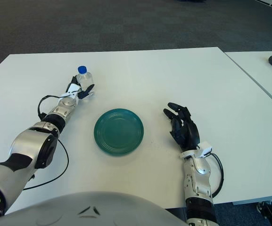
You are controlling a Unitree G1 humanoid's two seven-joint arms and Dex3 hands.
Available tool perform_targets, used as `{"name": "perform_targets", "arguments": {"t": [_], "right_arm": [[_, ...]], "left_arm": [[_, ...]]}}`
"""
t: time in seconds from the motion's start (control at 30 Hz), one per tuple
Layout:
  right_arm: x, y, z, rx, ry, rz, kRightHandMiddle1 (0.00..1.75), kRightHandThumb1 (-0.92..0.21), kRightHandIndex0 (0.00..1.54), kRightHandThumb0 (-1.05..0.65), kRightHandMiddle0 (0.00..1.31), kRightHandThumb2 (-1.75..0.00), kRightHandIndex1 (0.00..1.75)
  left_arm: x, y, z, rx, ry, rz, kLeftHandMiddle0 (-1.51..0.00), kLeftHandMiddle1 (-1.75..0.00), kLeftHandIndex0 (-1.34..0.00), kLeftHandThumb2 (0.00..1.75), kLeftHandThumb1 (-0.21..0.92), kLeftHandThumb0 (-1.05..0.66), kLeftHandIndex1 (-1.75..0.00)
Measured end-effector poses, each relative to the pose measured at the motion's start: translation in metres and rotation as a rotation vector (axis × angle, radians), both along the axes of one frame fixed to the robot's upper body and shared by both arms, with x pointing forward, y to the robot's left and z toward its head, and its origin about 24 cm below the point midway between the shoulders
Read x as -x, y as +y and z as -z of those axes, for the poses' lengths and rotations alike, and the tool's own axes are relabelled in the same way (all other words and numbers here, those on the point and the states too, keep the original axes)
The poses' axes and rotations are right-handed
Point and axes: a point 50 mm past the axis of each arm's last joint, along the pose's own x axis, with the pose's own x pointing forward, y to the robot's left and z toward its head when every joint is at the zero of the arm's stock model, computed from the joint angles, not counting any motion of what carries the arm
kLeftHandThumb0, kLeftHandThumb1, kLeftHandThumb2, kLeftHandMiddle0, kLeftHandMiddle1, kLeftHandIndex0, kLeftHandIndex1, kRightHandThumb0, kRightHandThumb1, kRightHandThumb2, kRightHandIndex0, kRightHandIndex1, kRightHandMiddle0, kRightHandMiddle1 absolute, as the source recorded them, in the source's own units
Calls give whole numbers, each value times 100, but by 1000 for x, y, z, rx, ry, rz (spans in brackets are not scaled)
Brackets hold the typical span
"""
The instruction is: Put the bottle into the plate.
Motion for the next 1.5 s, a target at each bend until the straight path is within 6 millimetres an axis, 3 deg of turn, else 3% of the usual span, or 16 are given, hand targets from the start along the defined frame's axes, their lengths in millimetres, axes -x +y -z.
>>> {"name": "perform_targets", "arguments": {"t": [0.1,0.13,0.17,0.27,0.4,0.87,1.5], "right_arm": [[1,0,0,0,2,1,98,-92,39,-68,8,-60,60],[1,0,1,0,2,1,98,-92,39,-68,8,-60,60],[1,0,1,-1,2,1,98,-92,39,-68,8,-60,60],[1,0,1,-1,2,1,98,-92,39,-68,8,-60,60],[1,1,1,-1,2,-2,98,-92,39,-68,8,-60,60],[0,2,1,2,0,-1,98,-92,39,-68,8,-60,60],[0,3,1,7,0,7,98,-92,39,-68,8,-60,60]], "left_arm": [[-2,-3,-2,-41,-10,15,-46,-165,-31,4,84,-63,-171],[-2,-3,-3,-45,-11,16,-49,-167,-36,24,76,-59,-169],[-3,-4,-5,-45,-13,16,-55,-170,-43,57,64,-54,-169],[-5,-8,-8,-30,-17,14,-70,-166,-50,119,30,-18,-173],[-8,-16,-12,12,-18,8,-76,-167,-54,147,15,-4,-174],[-9,-48,-18,98,-32,81,-78,-168,-55,154,11,0,-175],[-7,-43,-15,162,-47,56,-74,-171,-53,152,14,0,-175]]}}
